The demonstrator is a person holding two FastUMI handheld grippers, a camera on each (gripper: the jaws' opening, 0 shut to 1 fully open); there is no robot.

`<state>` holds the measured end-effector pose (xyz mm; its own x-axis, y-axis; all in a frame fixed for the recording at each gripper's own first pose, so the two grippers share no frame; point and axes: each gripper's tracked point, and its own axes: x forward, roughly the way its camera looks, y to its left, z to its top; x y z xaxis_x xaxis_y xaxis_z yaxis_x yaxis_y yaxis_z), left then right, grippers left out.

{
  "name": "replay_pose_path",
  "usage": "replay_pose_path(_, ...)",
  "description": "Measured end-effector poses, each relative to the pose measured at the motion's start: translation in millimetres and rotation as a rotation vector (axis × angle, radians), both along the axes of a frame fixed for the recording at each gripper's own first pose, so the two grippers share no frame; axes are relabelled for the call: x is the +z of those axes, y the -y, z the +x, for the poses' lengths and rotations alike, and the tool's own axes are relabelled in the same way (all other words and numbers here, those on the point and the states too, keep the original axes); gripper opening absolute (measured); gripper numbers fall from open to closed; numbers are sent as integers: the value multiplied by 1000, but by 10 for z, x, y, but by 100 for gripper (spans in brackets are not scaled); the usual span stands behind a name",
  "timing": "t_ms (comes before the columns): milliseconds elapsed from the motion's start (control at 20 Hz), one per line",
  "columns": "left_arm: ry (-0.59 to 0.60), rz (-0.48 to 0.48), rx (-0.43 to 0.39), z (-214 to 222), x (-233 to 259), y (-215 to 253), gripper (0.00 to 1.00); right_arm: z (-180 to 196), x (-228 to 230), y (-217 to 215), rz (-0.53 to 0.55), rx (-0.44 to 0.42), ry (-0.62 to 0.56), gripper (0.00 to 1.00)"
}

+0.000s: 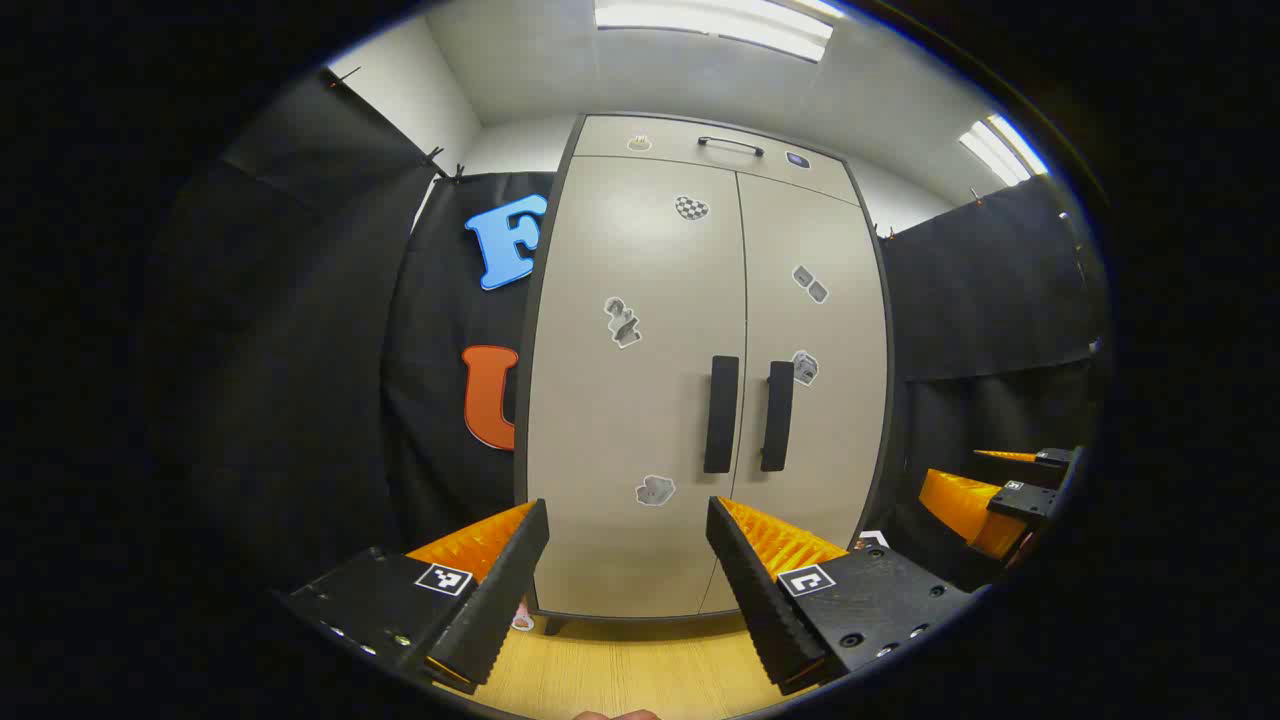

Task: Open the right door of the double-door shoe cabinet with the right hand, and open the left door with the left hand.

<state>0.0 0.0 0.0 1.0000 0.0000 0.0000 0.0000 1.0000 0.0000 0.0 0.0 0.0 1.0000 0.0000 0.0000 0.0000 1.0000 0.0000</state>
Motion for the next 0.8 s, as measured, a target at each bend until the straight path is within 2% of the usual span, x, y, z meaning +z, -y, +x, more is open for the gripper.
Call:
replay_pose_path(50,2,4,-2,-15,10,10,95,5,-15,-3,-2,3,-2,89)
replay_pose_path(800,32,11,-7,-15,129,39,95,-21,6,-21,13,6,6,89)
